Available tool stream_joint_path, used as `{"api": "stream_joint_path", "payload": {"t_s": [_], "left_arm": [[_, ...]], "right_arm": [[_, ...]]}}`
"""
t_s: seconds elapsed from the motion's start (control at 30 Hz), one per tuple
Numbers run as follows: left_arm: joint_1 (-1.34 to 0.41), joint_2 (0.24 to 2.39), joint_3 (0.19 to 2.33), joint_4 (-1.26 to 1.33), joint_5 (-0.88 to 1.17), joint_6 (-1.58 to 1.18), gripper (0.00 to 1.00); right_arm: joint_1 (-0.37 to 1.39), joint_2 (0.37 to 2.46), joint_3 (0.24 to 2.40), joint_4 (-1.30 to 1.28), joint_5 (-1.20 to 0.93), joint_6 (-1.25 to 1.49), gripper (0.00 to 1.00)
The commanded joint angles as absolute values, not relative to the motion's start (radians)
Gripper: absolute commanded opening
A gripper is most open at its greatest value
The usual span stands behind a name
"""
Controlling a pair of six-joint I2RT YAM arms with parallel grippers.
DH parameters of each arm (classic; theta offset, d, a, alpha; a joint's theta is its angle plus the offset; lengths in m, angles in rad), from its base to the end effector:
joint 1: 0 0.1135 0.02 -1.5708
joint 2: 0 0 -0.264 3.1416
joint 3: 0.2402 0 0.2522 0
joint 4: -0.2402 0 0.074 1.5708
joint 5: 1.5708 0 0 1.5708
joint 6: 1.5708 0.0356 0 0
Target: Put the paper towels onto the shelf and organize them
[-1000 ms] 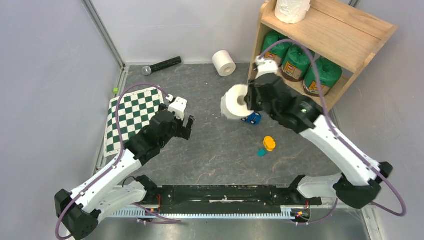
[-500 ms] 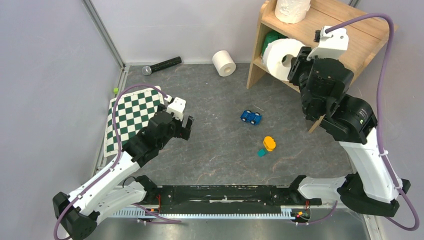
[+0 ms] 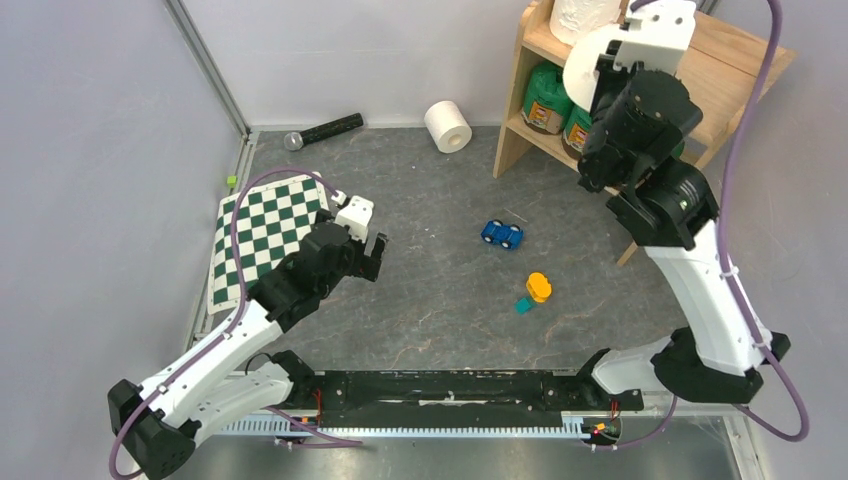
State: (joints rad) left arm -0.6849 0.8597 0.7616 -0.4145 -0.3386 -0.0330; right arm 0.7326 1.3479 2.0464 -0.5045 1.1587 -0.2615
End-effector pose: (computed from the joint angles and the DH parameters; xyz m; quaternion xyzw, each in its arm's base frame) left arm 0.1555 -0.1117 0.2965 0.1919 0.8333 -0.0386 0.5169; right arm 0.1685 0.1077 0.5915 0.1181 0.6689 -0.1874 0.7096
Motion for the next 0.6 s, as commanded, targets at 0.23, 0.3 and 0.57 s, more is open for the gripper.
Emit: {"api": "stream_joint_path", "payload": {"t_s": [0.23, 0.3, 0.57], "left_arm": [[-0.686, 0.902, 0.79, -0.406, -0.35, -0.035, 1.0], [-0.686, 0.911, 0.791, -0.407, -0.353, -0.034, 1.0], [-0.686, 0.948, 0.793, -0.407, -0.358, -0.028, 1.0]], "right_arm": [[0.431, 1.469, 2.161, -0.425, 0.902, -0.242, 0.0], [0.366, 1.475, 2.153, -0.435, 0.823, -0.194, 0.0], [0.181, 1.499, 2.144, -0.462, 0.528, -0.025, 0.11]]}}
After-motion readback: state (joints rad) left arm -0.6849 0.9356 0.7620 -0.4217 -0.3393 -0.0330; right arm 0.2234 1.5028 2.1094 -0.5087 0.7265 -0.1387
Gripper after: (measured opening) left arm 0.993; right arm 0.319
